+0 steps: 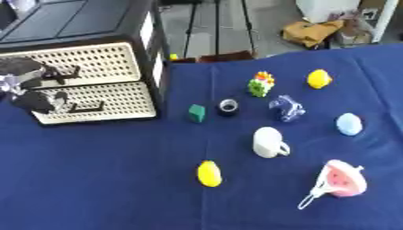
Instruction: Pick up objects from table and place into drawer.
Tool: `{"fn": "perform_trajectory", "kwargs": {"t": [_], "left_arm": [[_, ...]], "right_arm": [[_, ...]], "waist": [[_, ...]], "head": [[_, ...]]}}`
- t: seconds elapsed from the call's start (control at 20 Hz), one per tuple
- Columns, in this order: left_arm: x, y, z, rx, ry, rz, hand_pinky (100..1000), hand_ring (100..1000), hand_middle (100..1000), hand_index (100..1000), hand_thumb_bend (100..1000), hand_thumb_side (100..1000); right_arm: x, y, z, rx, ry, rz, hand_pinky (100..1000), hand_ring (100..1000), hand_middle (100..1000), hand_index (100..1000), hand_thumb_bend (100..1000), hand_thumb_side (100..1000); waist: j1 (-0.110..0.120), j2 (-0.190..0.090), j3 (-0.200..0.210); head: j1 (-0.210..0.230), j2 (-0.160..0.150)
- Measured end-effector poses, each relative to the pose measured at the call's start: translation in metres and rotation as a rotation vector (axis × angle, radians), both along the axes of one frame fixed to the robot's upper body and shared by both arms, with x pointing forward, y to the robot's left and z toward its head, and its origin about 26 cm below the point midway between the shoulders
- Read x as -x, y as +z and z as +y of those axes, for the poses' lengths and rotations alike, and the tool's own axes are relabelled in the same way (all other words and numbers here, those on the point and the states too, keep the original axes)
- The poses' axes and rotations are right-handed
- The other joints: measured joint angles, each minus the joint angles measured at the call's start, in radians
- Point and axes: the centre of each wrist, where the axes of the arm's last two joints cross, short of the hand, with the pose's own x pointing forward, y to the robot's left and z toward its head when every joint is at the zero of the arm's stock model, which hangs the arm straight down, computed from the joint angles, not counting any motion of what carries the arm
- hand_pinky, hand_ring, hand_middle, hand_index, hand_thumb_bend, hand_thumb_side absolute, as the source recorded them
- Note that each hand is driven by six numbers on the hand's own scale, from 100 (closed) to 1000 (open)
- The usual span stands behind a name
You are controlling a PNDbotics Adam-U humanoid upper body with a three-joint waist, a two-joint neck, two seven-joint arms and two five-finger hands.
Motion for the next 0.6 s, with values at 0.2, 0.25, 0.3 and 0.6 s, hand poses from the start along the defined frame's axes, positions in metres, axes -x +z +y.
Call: {"fn": "perform_trajectory", "kwargs": {"t": [0.2, 0.25, 0.3, 0.6], "left_arm": [[0.011, -0.004, -0.006, -0.055, -0.017, -0.016, 100, 100, 102, 674, 100, 398], [0.015, -0.005, -0.008, -0.068, -0.02, -0.019, 100, 100, 103, 675, 100, 396], [0.019, -0.005, -0.009, -0.08, -0.021, -0.023, 100, 100, 102, 678, 100, 389], [0.039, -0.009, -0.023, -0.129, -0.033, -0.046, 100, 100, 102, 670, 100, 378]], "right_arm": [[0.0, 0.0, -0.001, -0.002, -0.002, 0.0, 615, 687, 630, 751, 100, 966], [0.0, 0.0, -0.001, -0.002, -0.002, 0.0, 614, 687, 630, 751, 100, 975], [0.0, 0.0, -0.001, -0.002, -0.003, 0.0, 615, 687, 630, 751, 100, 965], [0.0, 0.0, -0.001, -0.008, -0.007, 0.004, 615, 688, 632, 752, 100, 964]], "waist": [[-0.005, -0.001, 0.011], [-0.006, -0.002, 0.013], [-0.006, -0.002, 0.015], [-0.017, -0.009, 0.03]], "head": [[-0.006, 0.001], [-0.008, 0.001], [-0.009, 0.002], [-0.015, 0.01]]}}
